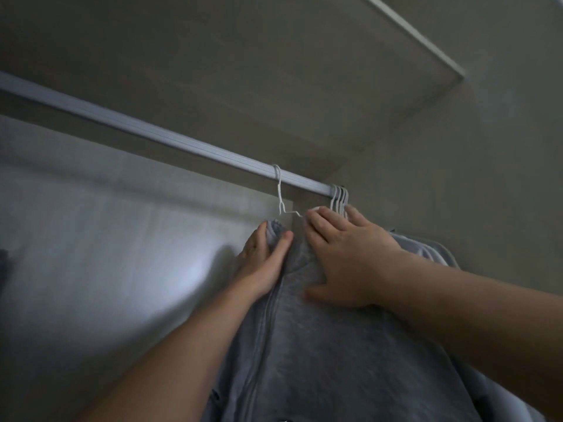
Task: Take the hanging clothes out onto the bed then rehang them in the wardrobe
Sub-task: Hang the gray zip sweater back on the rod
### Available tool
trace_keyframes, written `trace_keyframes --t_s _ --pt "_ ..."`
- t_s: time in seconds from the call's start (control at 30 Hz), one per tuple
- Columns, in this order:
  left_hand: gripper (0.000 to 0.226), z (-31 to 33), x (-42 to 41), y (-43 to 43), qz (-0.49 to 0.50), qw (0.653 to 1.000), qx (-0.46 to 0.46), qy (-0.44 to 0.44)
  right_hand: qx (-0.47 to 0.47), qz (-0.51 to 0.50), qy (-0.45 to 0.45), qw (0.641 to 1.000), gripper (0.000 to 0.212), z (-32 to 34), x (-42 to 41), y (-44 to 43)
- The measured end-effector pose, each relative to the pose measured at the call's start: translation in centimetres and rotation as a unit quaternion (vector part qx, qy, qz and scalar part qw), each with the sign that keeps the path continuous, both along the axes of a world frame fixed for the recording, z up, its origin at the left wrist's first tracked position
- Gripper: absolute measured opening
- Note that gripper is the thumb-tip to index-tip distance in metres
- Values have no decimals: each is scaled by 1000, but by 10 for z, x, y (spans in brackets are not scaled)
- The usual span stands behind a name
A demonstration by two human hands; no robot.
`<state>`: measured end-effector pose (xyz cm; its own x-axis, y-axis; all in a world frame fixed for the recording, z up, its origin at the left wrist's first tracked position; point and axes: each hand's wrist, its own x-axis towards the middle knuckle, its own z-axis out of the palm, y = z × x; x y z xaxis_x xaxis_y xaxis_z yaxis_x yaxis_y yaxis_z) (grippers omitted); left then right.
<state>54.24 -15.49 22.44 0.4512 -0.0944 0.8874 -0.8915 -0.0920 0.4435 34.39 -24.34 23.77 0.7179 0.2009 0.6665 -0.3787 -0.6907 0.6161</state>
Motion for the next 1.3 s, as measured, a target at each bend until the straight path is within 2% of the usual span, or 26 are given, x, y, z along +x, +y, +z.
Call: trace_keyframes --t_s 0.23,0.4,0.57,0.77,0.97,1.1,1.3 --pt "103 -5 -8 -68 -60 997 40 28 -20 -71 -4 997 109 -3 -5 -52" --pt "80 -11 7 -111 -71 997 34 21 -48 -100 -10 994 110 -7 1 -74" --pt "81 -11 17 -117 -53 998 39 3 -42 -94 -19 995 111 -9 6 -77" --pt "94 -20 2 -106 -75 997 18 15 -6 -27 -45 999 86 -17 -1 -75" --pt "110 -44 -36 -88 -102 992 -2 76 47 25 -43 998 65 -38 -47 -79" --pt "104 -70 -90 -78 -98 995 -14 20 44 38 -34 998 61 -73 -94 -84" --pt "79 -132 -209 -76 -82 984 66 -147 21 101 -81 991 56 -146 -179 -95"
